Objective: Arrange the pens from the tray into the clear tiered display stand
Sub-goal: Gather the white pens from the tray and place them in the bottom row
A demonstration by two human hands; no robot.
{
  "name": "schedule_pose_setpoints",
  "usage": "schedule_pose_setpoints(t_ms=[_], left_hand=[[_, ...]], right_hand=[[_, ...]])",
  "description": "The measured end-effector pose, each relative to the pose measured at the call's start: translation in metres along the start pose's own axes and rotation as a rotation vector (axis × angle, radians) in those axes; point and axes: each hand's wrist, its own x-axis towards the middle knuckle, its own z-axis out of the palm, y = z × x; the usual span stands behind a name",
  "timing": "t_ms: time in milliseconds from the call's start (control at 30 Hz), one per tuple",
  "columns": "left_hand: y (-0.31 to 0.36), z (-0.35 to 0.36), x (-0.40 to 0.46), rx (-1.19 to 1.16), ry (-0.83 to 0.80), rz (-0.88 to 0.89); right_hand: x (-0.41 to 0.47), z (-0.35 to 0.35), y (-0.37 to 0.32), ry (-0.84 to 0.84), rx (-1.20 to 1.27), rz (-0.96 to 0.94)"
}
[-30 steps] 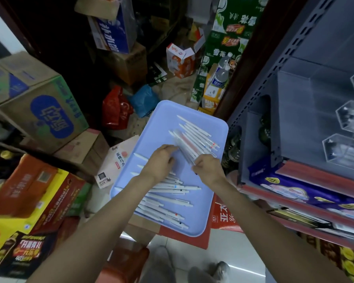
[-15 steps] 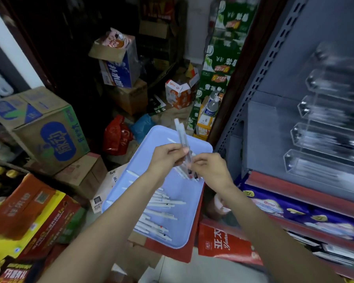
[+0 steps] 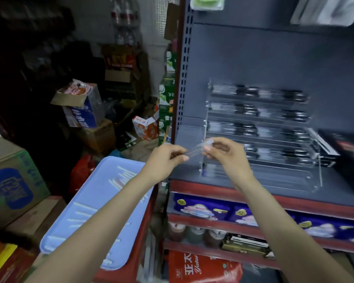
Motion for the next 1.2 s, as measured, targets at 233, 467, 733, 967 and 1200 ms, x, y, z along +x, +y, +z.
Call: schedule_pose_setpoints(t_ms=[233, 467, 733, 967, 1200], left_hand=[[0.030, 0.023, 0.016, 0.077, 0.208, -0.019], [0.040, 0.043, 0.014, 0.109, 0.184, -0.039], [0.041, 0.050, 0.011, 0.135, 0.193, -0.067], [0.040, 0.060, 0.008, 0.187, 0.121, -0.035], [0.051, 0.077, 0.015, 0.251, 0.018, 0.025]], right_hand=[[-0.009, -0.093, 0.026, 0.258, -0.013, 0.052], [-0.008, -0.106, 0.059, 0.242, -0.260, 0.160], [-0.001, -0.109, 0.061, 0.046, -0.698, 0.087], [0.000, -0.111, 0.052, -0.004, -0.658, 0.075], [-0.014, -0.109, 0.028, -0.060, -0.143, 0.002]])
